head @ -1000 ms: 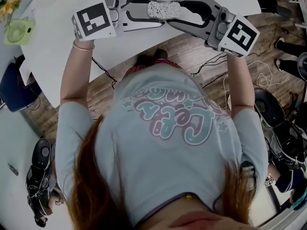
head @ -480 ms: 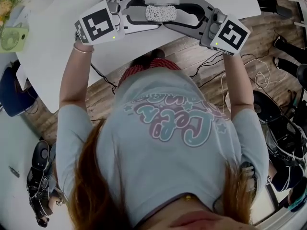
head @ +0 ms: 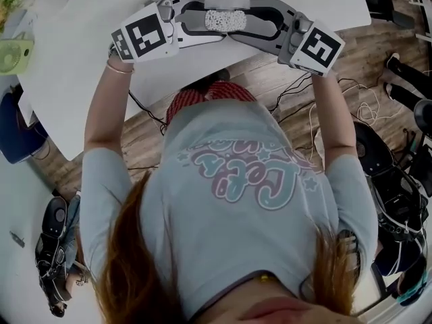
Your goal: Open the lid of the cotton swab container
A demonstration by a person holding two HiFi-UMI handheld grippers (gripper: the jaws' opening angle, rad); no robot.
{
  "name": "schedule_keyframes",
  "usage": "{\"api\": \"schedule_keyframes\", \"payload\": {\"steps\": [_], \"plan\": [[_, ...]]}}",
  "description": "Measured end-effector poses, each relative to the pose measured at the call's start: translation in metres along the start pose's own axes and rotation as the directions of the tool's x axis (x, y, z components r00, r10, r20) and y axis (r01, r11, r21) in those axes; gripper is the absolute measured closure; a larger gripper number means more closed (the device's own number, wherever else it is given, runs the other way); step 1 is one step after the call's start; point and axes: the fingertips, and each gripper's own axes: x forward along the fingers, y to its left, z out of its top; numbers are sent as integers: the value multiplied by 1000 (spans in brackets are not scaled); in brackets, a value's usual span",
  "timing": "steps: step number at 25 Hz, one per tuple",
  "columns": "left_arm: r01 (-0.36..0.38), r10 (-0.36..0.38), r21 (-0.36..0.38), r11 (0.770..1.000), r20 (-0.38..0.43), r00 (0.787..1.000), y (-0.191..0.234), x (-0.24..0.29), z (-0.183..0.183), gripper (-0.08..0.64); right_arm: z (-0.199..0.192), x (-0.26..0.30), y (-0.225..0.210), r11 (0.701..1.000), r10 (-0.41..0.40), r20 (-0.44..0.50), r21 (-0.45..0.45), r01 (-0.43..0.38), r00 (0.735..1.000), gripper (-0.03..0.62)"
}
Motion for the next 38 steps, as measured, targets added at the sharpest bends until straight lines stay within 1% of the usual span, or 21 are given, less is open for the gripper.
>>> {"api": "schedule_keyframes", "payload": {"steps": [5,10,16,21,26,30,33,35,38], "plan": [[1,-2,-20,1000,-32,999,7,5,-25,373,-27,9,-11,1000,7,-60,29,-5,998,396],[4,-6,-20,1000,-66,998,8,21,-22,373,-34,-4,-11,999,10,-76,35,-7,997,396],[3,-8,-48,999,-96,995,20,20,-59,373,-61,18,-30,998,17,-101,66,-10,995,394],[-7,1,-45,999,-136,991,21,24,-70,373,-69,23,-31,998,12,-130,56,-5,991,394],[-14,6,-52,999,-143,990,23,24,-68,373,-66,21,-33,998,11,-124,57,-4,992,394],[-33,24,-58,998,-152,988,26,27,-74,373,-71,22,-36,997,4,-126,80,6,992,391],[-65,52,-85,994,-158,986,27,28,-75,370,-72,24,-37,995,-9,-126,96,21,992,384],[-96,80,-91,991,-162,984,28,27,-75,365,-73,25,-35,995,-24,-128,94,37,991,383],[-130,114,-94,987,-163,980,27,25,-74,355,-77,23,-34,995,-55,-139,78,67,989,365]]}}
